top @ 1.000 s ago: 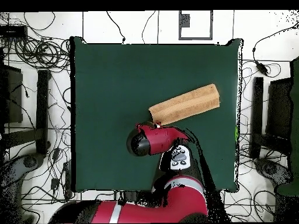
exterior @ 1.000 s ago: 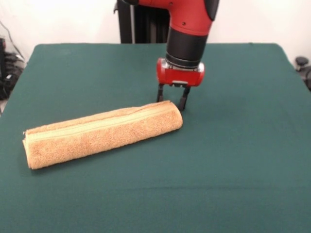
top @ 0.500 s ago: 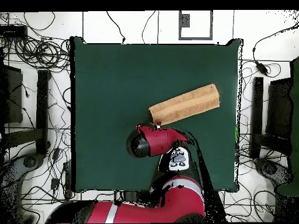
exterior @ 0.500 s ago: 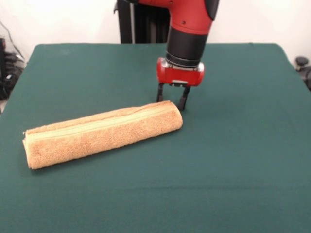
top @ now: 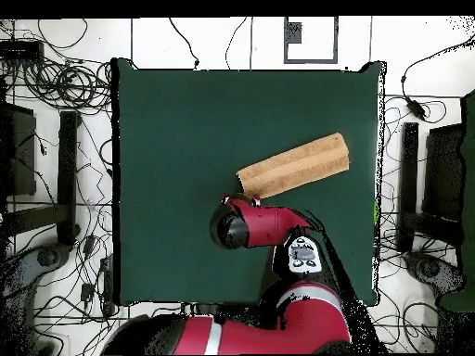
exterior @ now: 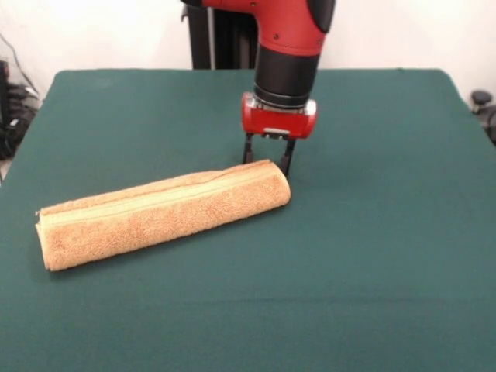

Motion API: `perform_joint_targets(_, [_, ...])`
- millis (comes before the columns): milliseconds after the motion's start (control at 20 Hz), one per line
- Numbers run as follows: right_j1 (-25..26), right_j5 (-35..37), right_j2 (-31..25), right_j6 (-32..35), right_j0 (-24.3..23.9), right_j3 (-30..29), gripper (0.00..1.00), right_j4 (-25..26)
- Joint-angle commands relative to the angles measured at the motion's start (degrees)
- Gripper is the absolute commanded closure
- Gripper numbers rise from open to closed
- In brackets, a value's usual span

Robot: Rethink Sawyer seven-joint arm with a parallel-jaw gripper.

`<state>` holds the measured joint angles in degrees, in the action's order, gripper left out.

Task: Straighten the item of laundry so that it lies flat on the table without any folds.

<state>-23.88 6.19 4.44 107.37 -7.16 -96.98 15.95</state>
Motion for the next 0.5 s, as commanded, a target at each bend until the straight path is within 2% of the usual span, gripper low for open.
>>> perform_joint_targets(50, [1.46, -2.04, -3.77, 2.57, 0.95, -1.66, 0.0, 5.05])
perform_joint_targets(200, [1.98, -5.33, -5.54, 6.33, -0.85, -3.27, 0.0, 3.97])
perform_joint_targets(350, [2.86, -6.17, -14.17, 4.33, -8.55, -5.26, 0.0, 5.75])
perform_joint_targets(450, [2.0, -3.57, -14.72, -0.66, -7.92, -3.62, 0.0, 9.43])
perform_joint_targets(500, [1.68, -4.25, -13.88, -0.6, -6.61, -2.81, 0.0, 10.2])
